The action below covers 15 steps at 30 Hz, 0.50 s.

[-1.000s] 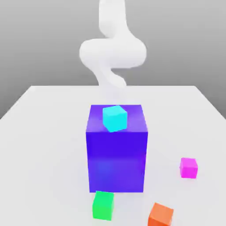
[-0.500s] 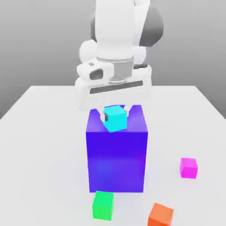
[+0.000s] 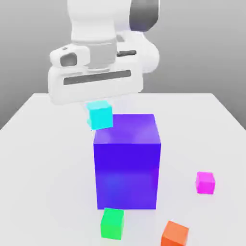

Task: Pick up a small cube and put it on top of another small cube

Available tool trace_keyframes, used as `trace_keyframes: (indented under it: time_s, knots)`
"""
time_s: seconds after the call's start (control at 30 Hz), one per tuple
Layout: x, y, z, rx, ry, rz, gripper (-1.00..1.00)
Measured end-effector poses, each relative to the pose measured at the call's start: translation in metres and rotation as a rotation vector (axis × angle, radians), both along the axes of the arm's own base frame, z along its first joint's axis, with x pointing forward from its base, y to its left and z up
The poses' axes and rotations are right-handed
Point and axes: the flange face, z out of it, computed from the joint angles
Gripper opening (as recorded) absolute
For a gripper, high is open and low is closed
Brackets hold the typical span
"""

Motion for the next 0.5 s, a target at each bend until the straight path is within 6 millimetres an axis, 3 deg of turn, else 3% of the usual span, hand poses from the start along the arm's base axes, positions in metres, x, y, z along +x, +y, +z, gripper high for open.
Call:
trace_keyframes:
  time_s: [0.27,0.4,0.5]
  knots:
    - [0.005,-0.102,-0.077,-0.020,0.003,0.010,-1.00]
    - [-0.016,-0.162,-0.119,-0.020,0.002,-0.012,-1.00]
    - [-0.028,-0.189,-0.152,-0.017,-0.002,0.013,-1.00]
